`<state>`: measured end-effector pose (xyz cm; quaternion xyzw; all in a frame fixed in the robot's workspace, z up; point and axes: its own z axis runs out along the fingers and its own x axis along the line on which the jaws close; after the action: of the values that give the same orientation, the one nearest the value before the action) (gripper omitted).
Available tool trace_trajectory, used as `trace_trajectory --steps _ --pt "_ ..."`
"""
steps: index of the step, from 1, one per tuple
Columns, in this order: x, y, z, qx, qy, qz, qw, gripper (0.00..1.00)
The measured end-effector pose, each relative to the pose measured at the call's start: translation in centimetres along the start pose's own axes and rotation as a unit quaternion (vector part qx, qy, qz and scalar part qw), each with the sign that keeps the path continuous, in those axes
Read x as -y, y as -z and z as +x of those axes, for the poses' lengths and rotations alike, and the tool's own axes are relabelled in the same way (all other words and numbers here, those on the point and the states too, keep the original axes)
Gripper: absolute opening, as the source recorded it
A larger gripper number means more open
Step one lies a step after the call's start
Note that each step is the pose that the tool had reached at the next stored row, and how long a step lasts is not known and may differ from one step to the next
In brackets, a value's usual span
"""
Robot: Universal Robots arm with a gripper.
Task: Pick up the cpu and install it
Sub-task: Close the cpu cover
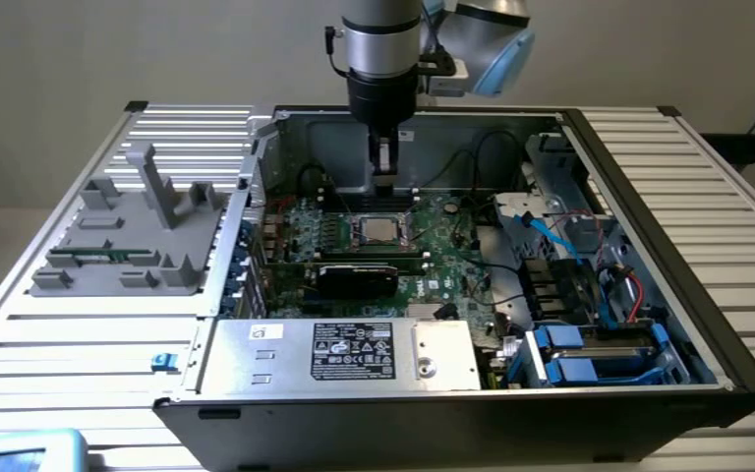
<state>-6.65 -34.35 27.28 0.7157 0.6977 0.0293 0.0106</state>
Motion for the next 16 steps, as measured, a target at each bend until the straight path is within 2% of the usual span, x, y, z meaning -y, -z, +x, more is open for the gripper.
trace_trajectory --steps 9,16 --pt "-2.0 -0.11 0.0 -0.0014 -0.001 -0.0002 1.0 0.11" --pt "-4.75 -0.27 0.1 -0.0028 -0.001 -0.0001 1.0 0.11"
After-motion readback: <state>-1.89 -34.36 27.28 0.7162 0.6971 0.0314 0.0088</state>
